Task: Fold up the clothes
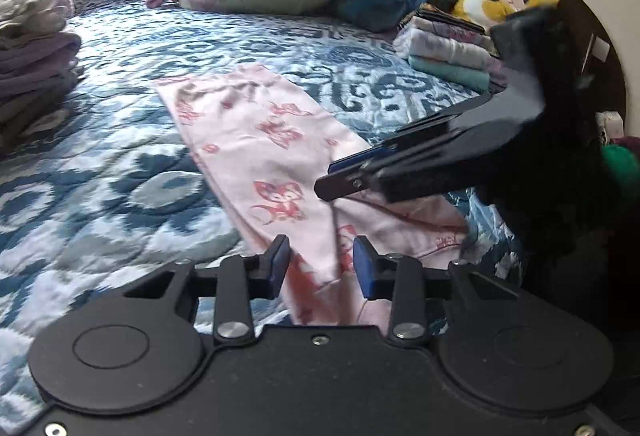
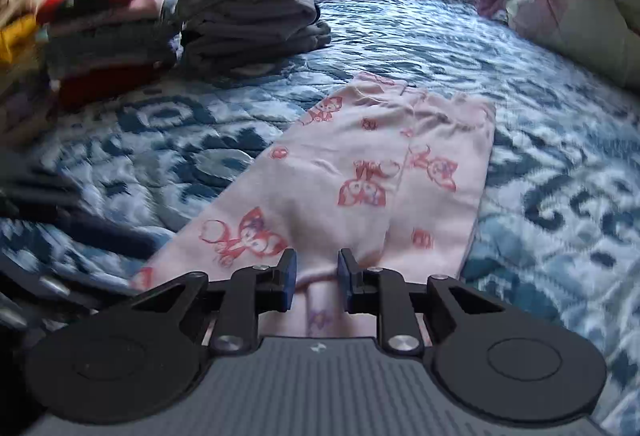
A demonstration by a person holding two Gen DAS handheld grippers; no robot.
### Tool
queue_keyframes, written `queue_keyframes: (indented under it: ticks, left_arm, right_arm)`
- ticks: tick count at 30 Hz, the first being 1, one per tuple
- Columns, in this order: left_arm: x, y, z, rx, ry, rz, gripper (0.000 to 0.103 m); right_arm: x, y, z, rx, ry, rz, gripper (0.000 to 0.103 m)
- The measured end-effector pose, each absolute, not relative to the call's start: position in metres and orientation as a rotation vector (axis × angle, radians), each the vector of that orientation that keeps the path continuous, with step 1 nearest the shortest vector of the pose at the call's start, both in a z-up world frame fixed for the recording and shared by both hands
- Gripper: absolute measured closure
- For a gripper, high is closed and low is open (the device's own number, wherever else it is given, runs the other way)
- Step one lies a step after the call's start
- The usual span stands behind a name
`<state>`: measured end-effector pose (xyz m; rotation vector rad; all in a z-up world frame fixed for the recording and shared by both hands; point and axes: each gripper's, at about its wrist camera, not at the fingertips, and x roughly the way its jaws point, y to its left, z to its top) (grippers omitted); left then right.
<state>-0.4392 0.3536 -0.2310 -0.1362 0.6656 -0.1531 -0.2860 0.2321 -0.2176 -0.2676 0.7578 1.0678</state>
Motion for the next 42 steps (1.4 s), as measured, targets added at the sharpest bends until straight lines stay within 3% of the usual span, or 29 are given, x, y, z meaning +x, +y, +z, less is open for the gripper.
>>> queue_keyframes:
  ticks: [7, 14, 16, 19, 24, 27, 29, 32, 35, 39, 42]
  left_arm:
    - [-0.426, 0.351, -0.238, -0.114, 0.789, -0.140, 0.071]
    - [-0.439, 0.346, -0.202, -0.110, 0.593, -0.136, 0.071]
    - [-0.433, 0.338, -0.211, -0.087, 0.621, -0.165, 0.070]
    - [-0.422, 0.337, -0.237, -0.055, 0.798, -0.143, 0.071]
    - [-0.442, 0.340, -0.216, -0.070, 0.714, -0.126, 0.070]
    - [-0.441, 0.333, -0.216, -0.071, 0.667, -0.118, 0.070]
    - [-0.432, 0.335, -0.230, -0.090, 0.720, -0.069, 0.061]
    - [-0.429, 0.345, -0.245, -0.134, 0.782, -0.026, 0.062]
    - [-0.435, 0.350, -0.226, -0.138, 0.762, 0.032, 0.064]
    - [-0.453, 0.336, -0.215, 0.012, 0.712, 0.067, 0.064]
    - [-0.466, 0.314, -0.217, 0.187, 0.726, 0.052, 0.055]
  right_arm:
    - [-0.292, 0.186, -0.214, -0.118, 0.780, 1.065, 0.079]
    - [-0.287, 0.143, -0.219, 0.039, 0.767, 0.996, 0.079]
    - [-0.286, 0.134, -0.225, 0.075, 0.775, 0.982, 0.079]
    - [-0.287, 0.126, -0.236, 0.088, 0.793, 0.966, 0.079]
    - [-0.288, 0.117, -0.245, 0.114, 0.798, 0.956, 0.079]
    - [-0.291, 0.115, -0.242, 0.109, 0.771, 0.957, 0.079]
    - [-0.293, 0.115, -0.240, 0.110, 0.756, 0.969, 0.079]
    - [-0.300, 0.121, -0.235, 0.063, 0.730, 0.997, 0.079]
    - [-0.311, 0.124, -0.230, -0.015, 0.686, 1.013, 0.079]
    - [-0.321, 0.121, -0.221, -0.115, 0.628, 1.032, 0.079]
    - [-0.329, 0.116, -0.212, -0.210, 0.574, 1.038, 0.078]
